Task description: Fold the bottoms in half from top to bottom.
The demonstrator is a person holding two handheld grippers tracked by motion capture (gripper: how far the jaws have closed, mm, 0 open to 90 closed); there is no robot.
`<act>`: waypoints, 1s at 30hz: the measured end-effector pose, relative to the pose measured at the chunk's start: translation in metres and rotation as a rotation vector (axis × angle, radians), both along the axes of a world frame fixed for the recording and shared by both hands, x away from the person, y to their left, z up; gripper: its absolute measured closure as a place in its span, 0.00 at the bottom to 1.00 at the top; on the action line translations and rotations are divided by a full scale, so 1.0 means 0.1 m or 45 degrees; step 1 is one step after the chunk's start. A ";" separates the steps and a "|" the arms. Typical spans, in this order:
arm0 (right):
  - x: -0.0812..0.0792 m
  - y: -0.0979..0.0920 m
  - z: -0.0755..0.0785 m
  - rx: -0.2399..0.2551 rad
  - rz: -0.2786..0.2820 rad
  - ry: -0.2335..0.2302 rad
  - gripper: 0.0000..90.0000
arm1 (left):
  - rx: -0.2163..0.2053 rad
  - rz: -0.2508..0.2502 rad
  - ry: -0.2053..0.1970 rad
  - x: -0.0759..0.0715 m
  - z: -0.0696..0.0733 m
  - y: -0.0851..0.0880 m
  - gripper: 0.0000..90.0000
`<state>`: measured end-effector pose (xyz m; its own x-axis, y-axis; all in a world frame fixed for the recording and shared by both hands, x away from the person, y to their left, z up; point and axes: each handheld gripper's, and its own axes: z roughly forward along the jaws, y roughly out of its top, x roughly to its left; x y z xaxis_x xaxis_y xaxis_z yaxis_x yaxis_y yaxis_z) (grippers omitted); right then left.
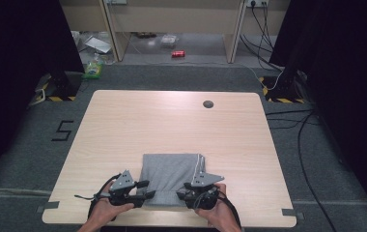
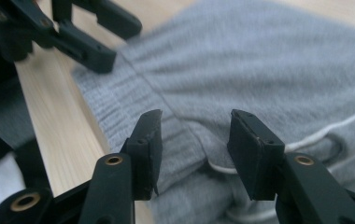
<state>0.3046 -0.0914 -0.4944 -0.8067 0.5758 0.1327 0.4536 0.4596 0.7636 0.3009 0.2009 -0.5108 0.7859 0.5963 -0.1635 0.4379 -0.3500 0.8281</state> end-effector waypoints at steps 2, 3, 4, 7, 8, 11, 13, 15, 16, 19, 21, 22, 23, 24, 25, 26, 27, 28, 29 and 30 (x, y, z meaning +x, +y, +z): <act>-0.03 0.01 -0.05 -0.025 -0.002 -0.014 0.59 | 0.022 0.001 -0.019 -0.01 0.00 -0.02 0.55; -0.03 0.01 -0.05 -0.029 -0.004 -0.017 0.58 | 0.035 -0.002 -0.027 -0.02 0.02 -0.03 0.55; -0.03 0.01 -0.04 -0.030 -0.007 -0.012 0.55 | 0.043 0.000 -0.036 -0.01 0.03 -0.04 0.54; 0.01 0.00 0.02 -0.008 -0.022 0.002 0.48 | 0.036 0.009 -0.042 0.02 0.11 -0.02 0.50; 0.03 -0.01 0.05 0.018 -0.028 0.000 0.47 | 0.027 0.019 -0.043 0.05 0.14 -0.01 0.50; 0.11 -0.05 0.17 0.044 -0.069 -0.045 0.45 | 0.013 0.051 -0.025 0.16 0.21 0.03 0.47; 0.20 -0.09 0.25 0.061 -0.110 -0.070 0.44 | -0.006 0.057 0.014 0.25 0.23 0.05 0.45; 0.31 -0.12 0.29 0.060 -0.140 -0.085 0.43 | -0.020 0.091 0.032 0.36 0.23 0.08 0.44; 0.34 -0.13 0.30 0.059 -0.151 -0.088 0.43 | -0.019 0.103 0.036 0.39 0.23 0.09 0.44; 0.49 -0.17 0.31 0.049 -0.193 -0.094 0.42 | -0.012 0.144 0.057 0.54 0.23 0.13 0.42; 0.57 -0.19 0.31 0.051 -0.215 -0.083 0.42 | -0.005 0.168 0.079 0.62 0.22 0.15 0.41; 0.62 -0.21 0.31 0.052 -0.226 -0.086 0.42 | -0.010 0.182 0.084 0.66 0.22 0.16 0.40; 0.66 -0.22 0.31 0.051 -0.242 -0.089 0.42 | -0.009 0.194 0.085 0.69 0.22 0.17 0.40; 0.69 -0.23 0.31 0.048 -0.250 -0.080 0.42 | -0.009 0.201 0.090 0.72 0.21 0.18 0.40; 0.72 -0.24 0.30 0.051 -0.260 -0.077 0.41 | -0.007 0.207 0.098 0.75 0.21 0.18 0.40; 0.75 -0.25 0.29 0.047 -0.270 -0.074 0.41 | -0.008 0.216 0.103 0.78 0.20 0.18 0.39; 0.78 -0.26 0.28 0.043 -0.278 -0.072 0.41 | -0.004 0.224 0.104 0.81 0.20 0.18 0.39; 0.80 -0.27 0.27 0.044 -0.287 -0.071 0.41 | 0.007 0.227 0.109 0.83 0.19 0.17 0.39; 0.82 -0.28 0.26 0.043 -0.296 -0.063 0.41 | 0.016 0.230 0.116 0.86 0.18 0.17 0.39; 0.84 -0.30 0.25 0.044 -0.306 -0.061 0.41 | 0.015 0.237 0.120 0.89 0.18 0.17 0.38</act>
